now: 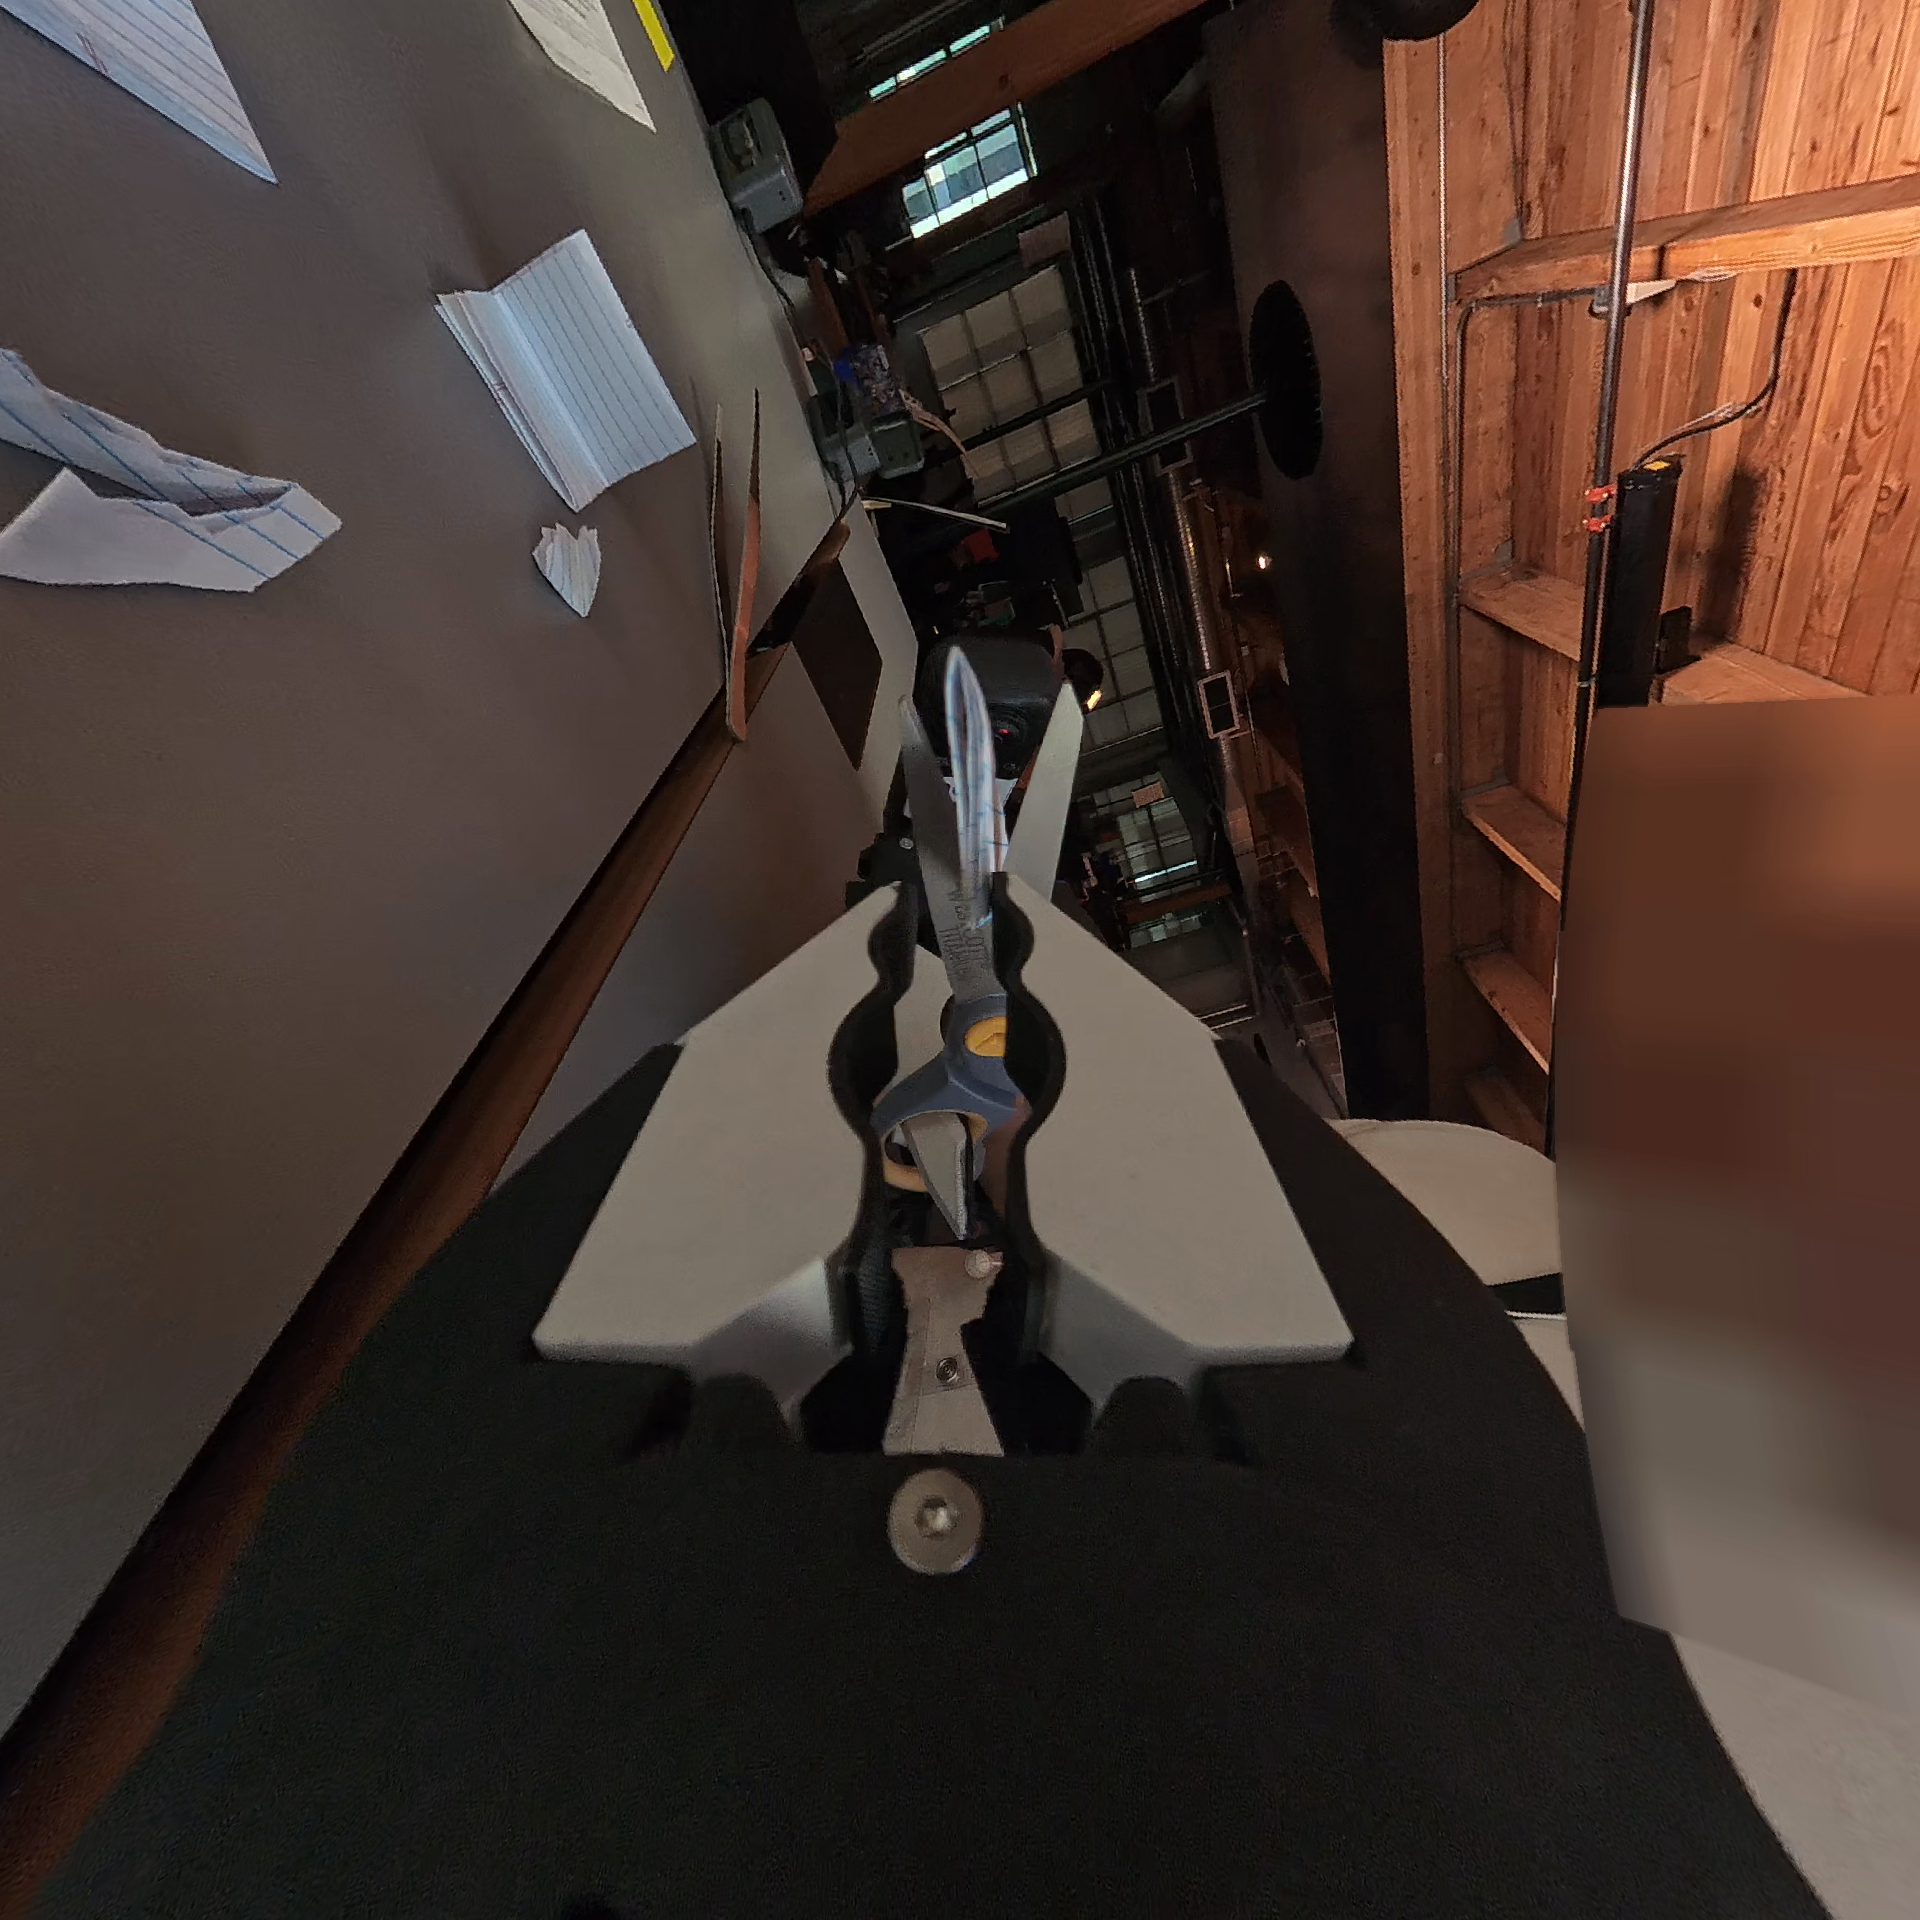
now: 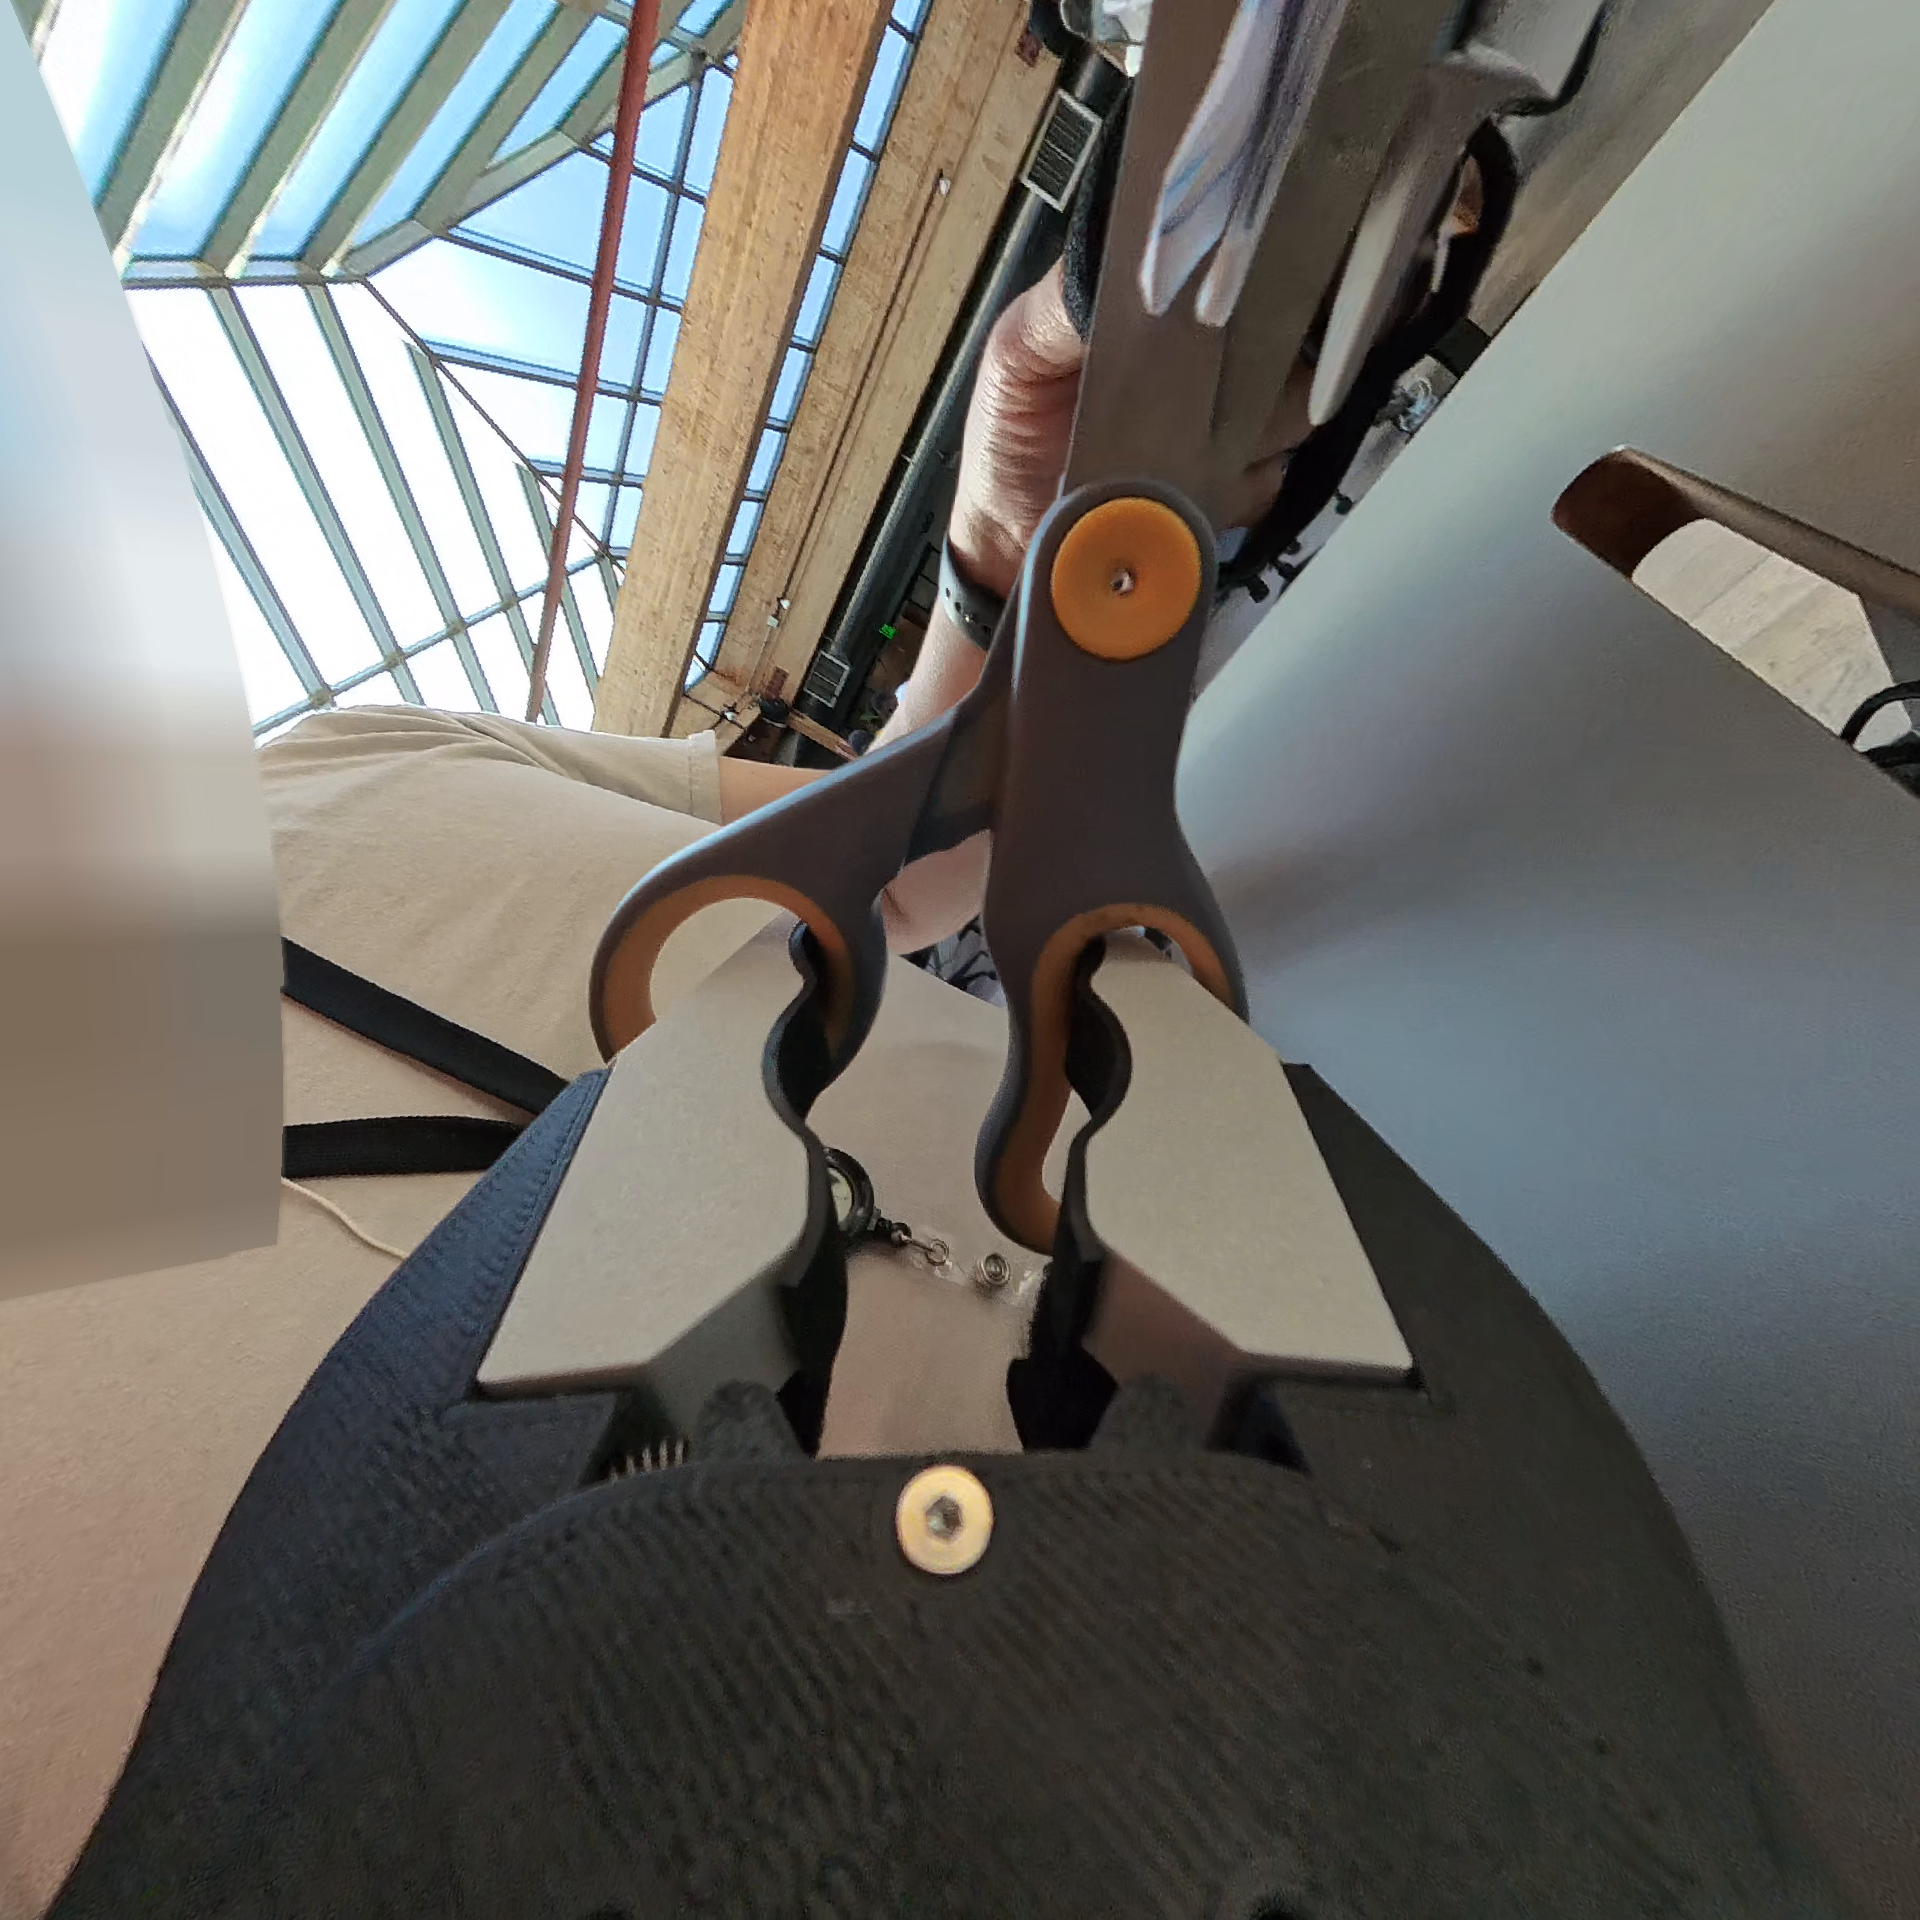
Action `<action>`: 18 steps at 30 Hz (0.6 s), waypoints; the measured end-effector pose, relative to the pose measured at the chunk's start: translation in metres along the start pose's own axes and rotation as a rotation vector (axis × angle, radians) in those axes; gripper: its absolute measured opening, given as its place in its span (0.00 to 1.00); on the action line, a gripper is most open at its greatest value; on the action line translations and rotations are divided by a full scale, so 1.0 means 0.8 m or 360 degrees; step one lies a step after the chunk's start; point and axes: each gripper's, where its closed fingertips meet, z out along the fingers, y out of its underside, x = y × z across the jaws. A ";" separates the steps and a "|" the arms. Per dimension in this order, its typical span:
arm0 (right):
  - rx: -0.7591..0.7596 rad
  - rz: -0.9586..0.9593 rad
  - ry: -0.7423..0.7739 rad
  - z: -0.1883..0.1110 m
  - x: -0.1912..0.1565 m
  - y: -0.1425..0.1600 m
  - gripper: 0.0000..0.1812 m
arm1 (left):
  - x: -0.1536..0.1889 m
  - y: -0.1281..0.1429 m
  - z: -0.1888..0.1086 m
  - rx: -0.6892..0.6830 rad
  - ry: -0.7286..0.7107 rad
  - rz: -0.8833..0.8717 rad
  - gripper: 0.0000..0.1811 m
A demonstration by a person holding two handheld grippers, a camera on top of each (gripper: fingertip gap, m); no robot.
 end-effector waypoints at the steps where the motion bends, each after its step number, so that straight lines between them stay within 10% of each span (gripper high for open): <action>1: 0.0035 0.0005 -0.0045 0.001 -0.004 -0.003 0.23 | 0.000 -0.002 0.000 0.0012 -0.0010 0.0000 0.12; 18: 0.0045 -0.0023 0.0012 -0.001 0.007 0.001 0.22 | 0.006 -0.015 0.000 0.0343 0.0129 -0.0006 0.00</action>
